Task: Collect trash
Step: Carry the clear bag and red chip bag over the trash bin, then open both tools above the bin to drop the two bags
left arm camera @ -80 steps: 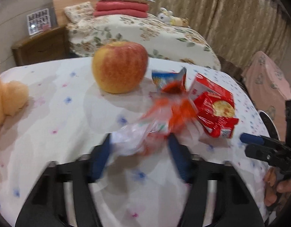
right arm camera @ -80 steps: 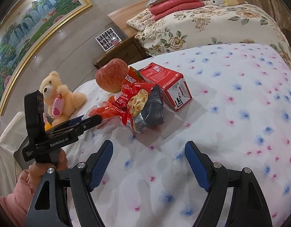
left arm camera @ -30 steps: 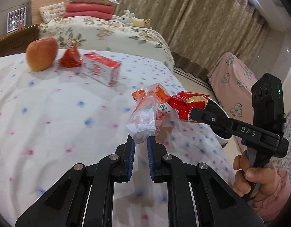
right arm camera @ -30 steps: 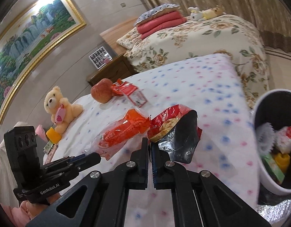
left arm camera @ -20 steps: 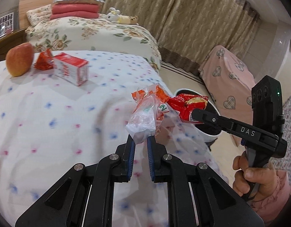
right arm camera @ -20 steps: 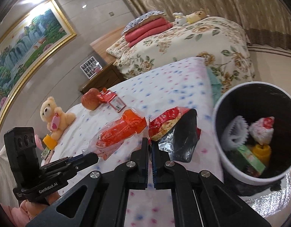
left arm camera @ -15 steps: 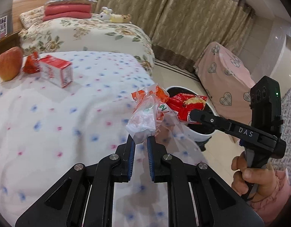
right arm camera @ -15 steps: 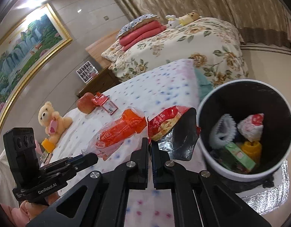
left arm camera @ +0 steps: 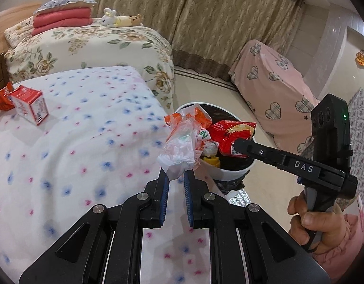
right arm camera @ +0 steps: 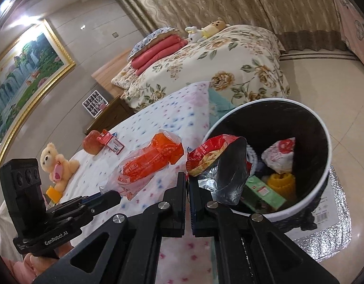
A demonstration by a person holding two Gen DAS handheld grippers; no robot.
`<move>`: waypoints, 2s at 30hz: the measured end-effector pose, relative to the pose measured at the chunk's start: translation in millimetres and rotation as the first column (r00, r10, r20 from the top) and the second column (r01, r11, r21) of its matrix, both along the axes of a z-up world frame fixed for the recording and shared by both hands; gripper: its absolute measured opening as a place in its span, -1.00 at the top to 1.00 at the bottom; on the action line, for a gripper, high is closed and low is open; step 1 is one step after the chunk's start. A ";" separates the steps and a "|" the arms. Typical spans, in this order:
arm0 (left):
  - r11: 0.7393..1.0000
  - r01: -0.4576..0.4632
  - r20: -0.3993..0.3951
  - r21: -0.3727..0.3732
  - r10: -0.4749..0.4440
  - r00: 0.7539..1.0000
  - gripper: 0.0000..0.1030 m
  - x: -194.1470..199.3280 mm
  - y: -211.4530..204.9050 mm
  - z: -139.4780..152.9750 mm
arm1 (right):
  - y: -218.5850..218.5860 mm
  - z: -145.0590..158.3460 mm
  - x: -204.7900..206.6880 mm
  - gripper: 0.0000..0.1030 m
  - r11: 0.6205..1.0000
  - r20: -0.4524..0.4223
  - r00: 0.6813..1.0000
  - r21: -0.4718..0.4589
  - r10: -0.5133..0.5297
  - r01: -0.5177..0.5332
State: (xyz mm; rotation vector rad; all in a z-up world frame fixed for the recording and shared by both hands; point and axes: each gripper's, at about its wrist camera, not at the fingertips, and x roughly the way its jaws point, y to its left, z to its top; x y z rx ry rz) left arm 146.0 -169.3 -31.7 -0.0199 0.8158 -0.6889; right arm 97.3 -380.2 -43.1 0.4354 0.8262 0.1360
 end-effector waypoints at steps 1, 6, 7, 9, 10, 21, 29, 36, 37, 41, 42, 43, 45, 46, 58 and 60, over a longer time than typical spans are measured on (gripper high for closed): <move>1.000 0.004 -0.001 0.003 -0.004 1.000 0.78 0.2 -2.5 -0.1 | -3.3 -0.5 -0.7 0.95 1.000 0.000 1.000 0.001 -0.005 0.005; 0.999 0.029 0.001 0.016 -0.029 1.000 0.78 2.3 -18.7 1.0 | -13.9 -2.1 -3.0 0.95 1.000 -0.001 1.000 0.001 -0.026 0.026; 0.999 0.032 0.002 0.017 -0.032 0.999 0.78 2.5 -20.6 1.3 | -15.5 -2.4 -3.3 0.95 1.000 -0.001 1.000 0.001 -0.029 0.029; 0.999 0.043 0.002 0.021 -0.043 0.999 0.78 3.2 -26.7 1.8 | -18.8 -3.0 -4.3 0.95 0.999 -0.002 0.999 0.000 -0.036 0.036; 0.999 0.046 0.003 0.023 -0.046 0.999 0.78 3.4 -28.8 1.9 | -20.5 -3.2 -4.6 0.95 0.999 -0.003 0.999 0.000 -0.039 0.039; 0.997 0.070 -0.007 0.045 -0.070 0.998 0.78 10.6 -50.8 -1.8 | -35.4 -4.5 -5.4 0.95 0.998 -0.009 0.998 0.001 -0.068 0.068; 0.995 0.085 -0.018 0.060 -0.084 0.996 0.78 18.0 -66.0 -5.7 | -43.9 -6.9 -1.9 0.95 0.997 -0.019 0.997 -0.003 -0.078 0.078; 0.993 0.092 -0.026 0.075 -0.090 0.996 0.78 26.0 -77.7 -7.6 | -53.9 -10.8 3.2 0.95 0.996 -0.035 0.995 -0.001 -0.091 0.091; 0.993 0.091 -0.028 0.079 -0.089 0.996 0.78 26.9 -80.0 -7.9 | -55.1 -11.8 4.5 0.95 0.996 -0.038 0.995 -0.001 -0.092 0.092; 0.991 0.095 -0.031 0.090 -0.092 0.995 0.77 28.2 -86.0 -8.7 | -59.5 -14.6 8.3 0.95 0.996 -0.051 0.994 0.004 -0.094 0.094; 0.991 0.094 -0.032 0.093 -0.092 0.995 0.77 28.9 -87.2 -8.8 | -60.7 -15.3 9.2 0.95 0.995 -0.054 0.994 0.008 -0.095 0.095; 0.991 0.094 -0.034 0.094 -0.092 0.995 0.77 29.2 -87.9 -9.0 | -61.9 -15.9 9.7 0.95 0.995 -0.056 0.994 0.010 -0.097 0.097; 0.991 0.093 -0.044 0.094 -0.090 0.995 0.77 31.6 -89.3 -10.0 | -63.9 -16.8 10.6 0.95 0.995 -0.061 0.993 0.014 -0.102 0.103; 0.991 0.092 -0.046 0.094 -0.088 0.995 0.77 32.9 -90.4 -10.3 | -65.0 -17.2 11.1 0.95 0.994 -0.063 0.993 0.016 -0.104 0.105; 0.994 0.053 -0.067 0.094 -0.047 0.997 0.22 34.6 -84.6 -10.5 | -71.4 -20.3 15.4 0.54 0.990 -0.096 0.987 0.037 -0.129 0.133; 0.996 0.036 -0.065 0.083 -0.031 0.997 0.17 32.0 -75.9 -9.3 | -70.7 -19.4 14.5 -0.07 0.990 -0.091 0.987 0.043 -0.130 0.135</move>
